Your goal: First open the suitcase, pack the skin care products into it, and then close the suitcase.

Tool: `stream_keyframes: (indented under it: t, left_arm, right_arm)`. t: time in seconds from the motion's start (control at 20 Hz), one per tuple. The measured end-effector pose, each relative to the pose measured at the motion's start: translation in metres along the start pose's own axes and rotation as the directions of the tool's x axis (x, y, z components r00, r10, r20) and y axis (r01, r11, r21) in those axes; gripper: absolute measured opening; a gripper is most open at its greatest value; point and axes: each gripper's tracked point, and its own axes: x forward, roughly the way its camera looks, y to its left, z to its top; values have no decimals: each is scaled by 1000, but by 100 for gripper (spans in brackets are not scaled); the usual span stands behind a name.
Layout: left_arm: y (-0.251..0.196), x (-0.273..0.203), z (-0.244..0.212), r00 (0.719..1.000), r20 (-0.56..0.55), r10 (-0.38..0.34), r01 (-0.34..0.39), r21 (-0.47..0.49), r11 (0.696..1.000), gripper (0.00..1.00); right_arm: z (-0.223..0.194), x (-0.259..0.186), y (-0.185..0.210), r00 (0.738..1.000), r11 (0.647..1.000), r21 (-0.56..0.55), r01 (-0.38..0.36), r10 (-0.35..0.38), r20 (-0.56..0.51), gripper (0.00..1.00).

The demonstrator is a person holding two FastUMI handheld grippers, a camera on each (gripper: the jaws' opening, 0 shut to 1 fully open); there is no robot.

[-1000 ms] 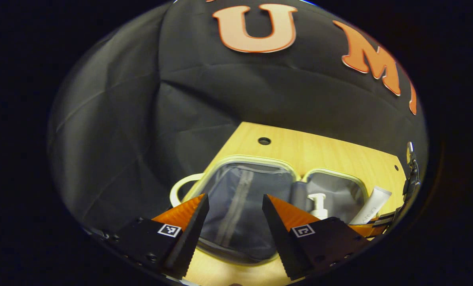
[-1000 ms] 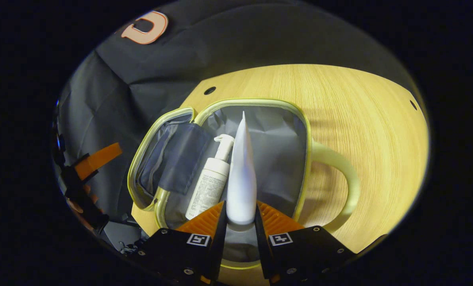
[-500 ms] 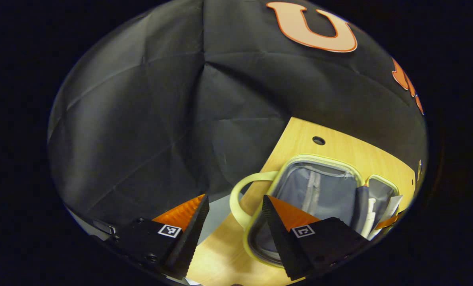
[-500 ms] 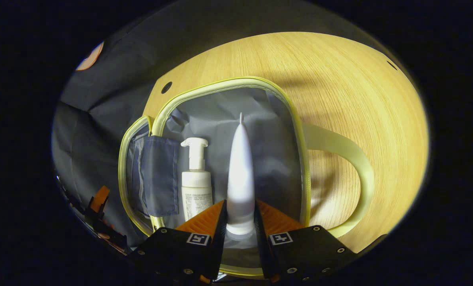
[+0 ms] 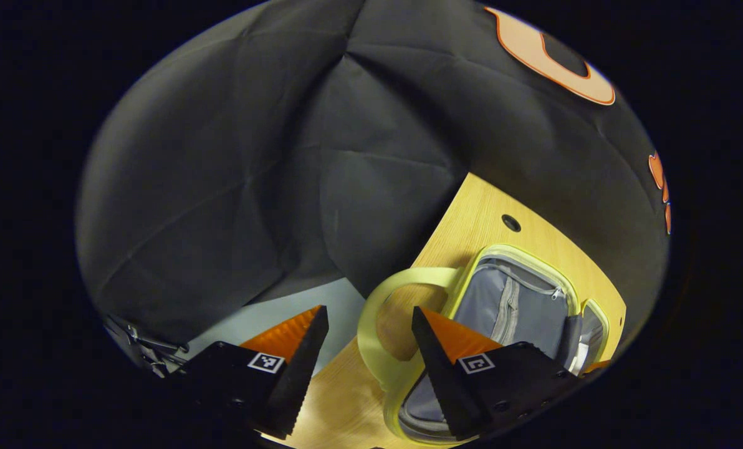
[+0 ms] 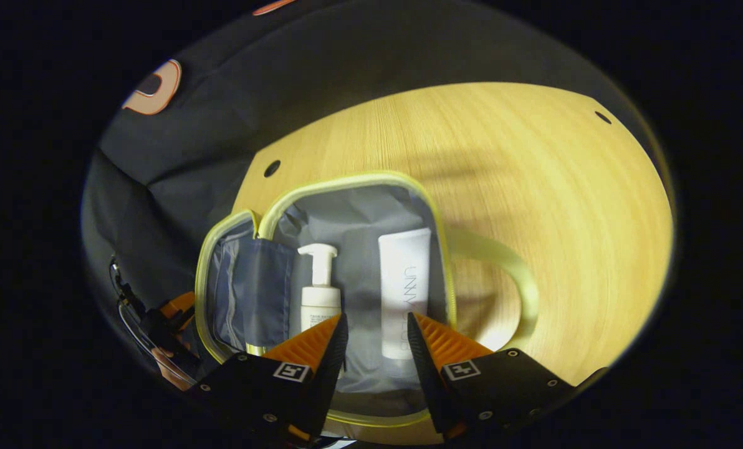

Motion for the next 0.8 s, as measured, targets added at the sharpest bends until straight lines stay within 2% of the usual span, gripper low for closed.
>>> stream_keyframes:
  t: [0.1,0.2,0.25,0.4,0.5,0.55,0.6,0.65,0.8]
  left_arm:
    - [-2,12,-5,1000,-27,-7,7,-1,1000,86]
    - [-1,20,-6,997,-55,-49,48,-27,998,86]
    - [-2,24,-9,994,-83,-67,64,-43,997,80]
    - [-13,32,-23,980,-148,-130,118,-90,989,52]
    - [-16,41,-24,976,-159,-150,136,-99,986,25]
    - [-13,31,-21,975,-160,-151,138,-93,986,24]
    - [-16,42,-21,974,-154,-166,147,-132,980,25]
    - [-18,36,-23,969,-168,-184,157,-163,974,16]
    - [-16,28,-17,968,-154,-198,170,-178,969,16]
  right_arm:
    - [15,-22,-7,998,1000,-9,-5,6,66,72]
    - [32,-47,-12,988,999,-27,-17,21,155,79]
    - [41,-60,-13,980,999,-40,-21,28,198,83]
    - [63,-98,-23,945,994,-108,4,32,326,88]
    - [73,-120,-30,921,985,-169,43,26,389,91]
    - [77,-130,-33,913,980,-192,56,27,407,93]
    - [77,-137,-36,908,976,-206,74,20,419,93]
    - [78,-144,-39,904,973,-218,80,21,427,94]
    - [85,-161,-50,879,965,-232,119,7,477,95]
